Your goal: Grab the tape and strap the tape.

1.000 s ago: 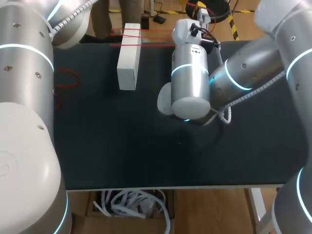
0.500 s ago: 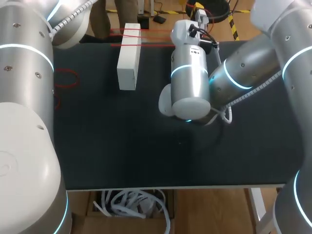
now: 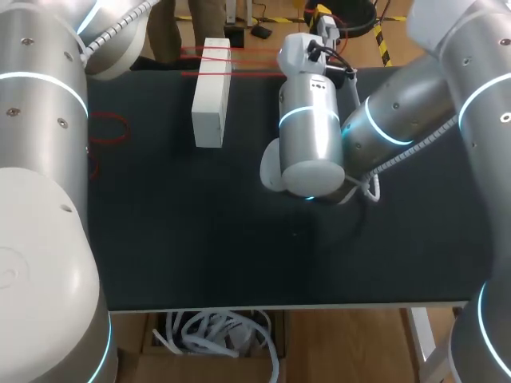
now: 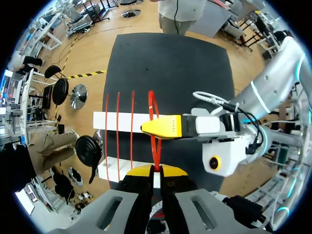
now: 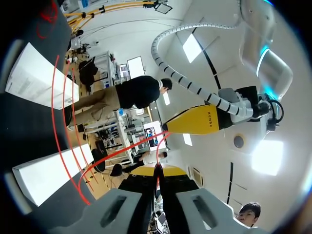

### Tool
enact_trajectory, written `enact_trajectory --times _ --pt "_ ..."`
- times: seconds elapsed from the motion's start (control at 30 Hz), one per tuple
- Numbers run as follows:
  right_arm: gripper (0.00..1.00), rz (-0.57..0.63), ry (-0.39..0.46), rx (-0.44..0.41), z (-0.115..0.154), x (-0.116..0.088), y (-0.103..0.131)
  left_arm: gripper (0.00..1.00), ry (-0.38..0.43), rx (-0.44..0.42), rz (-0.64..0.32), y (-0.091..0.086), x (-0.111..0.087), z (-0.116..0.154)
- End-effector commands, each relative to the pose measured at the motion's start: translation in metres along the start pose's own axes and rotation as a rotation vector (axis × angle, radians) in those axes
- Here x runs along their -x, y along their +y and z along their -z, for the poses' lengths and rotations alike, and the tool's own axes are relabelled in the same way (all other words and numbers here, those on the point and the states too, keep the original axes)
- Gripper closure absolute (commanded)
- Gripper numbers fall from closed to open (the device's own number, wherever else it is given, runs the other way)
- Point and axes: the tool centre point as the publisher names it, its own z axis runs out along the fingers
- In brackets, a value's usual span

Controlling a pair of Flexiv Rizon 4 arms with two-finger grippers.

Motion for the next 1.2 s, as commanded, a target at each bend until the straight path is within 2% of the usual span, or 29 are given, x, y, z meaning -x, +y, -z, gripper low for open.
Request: enact_trajectory --times 0.03,0.67,1.2 --pt "1.00 0.001 0.007 0.000 0.002 0.003 0.003 1.00 0.005 0.006 -0.001 -0.002 0.002 0.002" --pt "1.00 -0.009 -0.036 -0.007 0.003 0.013 -0.003 1.00 0.005 0.006 -0.001 -0.002 0.002 0.002" --pt "1.00 -0.028 -0.057 0.009 -0.001 0.016 0.006 1.00 0.005 0.006 -0.001 -0.002 0.002 0.002"
